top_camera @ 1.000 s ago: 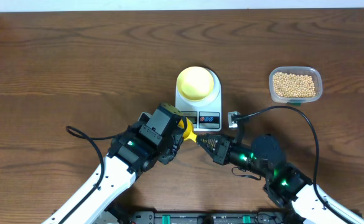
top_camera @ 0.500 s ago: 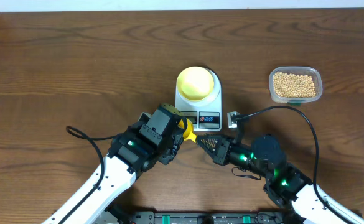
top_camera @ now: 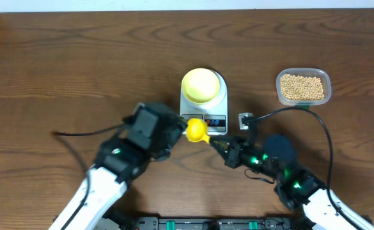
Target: Scoop item into bowl and weigh 50g on scale
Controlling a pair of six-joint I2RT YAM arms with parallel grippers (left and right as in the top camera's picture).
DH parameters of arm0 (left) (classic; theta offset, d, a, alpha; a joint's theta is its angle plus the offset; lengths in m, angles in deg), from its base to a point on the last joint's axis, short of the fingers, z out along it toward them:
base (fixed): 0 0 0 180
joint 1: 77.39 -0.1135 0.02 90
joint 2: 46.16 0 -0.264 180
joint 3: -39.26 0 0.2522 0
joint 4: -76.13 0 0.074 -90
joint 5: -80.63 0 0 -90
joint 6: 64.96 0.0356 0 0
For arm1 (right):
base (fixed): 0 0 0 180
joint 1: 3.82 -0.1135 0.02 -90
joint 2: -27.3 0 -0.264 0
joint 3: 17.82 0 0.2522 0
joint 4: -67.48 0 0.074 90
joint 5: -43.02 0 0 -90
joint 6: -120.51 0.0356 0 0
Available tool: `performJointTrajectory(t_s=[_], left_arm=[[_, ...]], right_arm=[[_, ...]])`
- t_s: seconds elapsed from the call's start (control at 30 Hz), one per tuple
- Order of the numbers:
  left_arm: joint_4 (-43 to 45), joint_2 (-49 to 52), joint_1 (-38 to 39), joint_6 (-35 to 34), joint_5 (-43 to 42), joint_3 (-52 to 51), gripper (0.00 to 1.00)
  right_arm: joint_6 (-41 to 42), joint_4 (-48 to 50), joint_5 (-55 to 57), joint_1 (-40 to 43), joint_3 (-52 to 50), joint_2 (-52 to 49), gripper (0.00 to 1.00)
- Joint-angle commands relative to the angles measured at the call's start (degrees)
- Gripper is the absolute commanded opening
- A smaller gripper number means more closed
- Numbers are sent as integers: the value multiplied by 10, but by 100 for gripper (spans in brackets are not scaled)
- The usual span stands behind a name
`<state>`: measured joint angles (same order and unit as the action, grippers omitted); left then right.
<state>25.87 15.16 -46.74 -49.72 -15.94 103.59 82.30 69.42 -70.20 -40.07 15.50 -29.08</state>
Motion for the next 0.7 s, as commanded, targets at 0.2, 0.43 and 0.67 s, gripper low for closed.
performJointTrajectory(t_s=[0.2,0.43,0.67], left_arm=[[-52,-144,-30,244,40,38,90],[-70,-138,-30,257,43,38,90],[-42,-35,-25,302,21,38,7]], right_arm=[[-178,-327,-1,155,101,187,1],[-287,-529,21,289,203,265,1],[-313,-579,20,371,218,272,1]])
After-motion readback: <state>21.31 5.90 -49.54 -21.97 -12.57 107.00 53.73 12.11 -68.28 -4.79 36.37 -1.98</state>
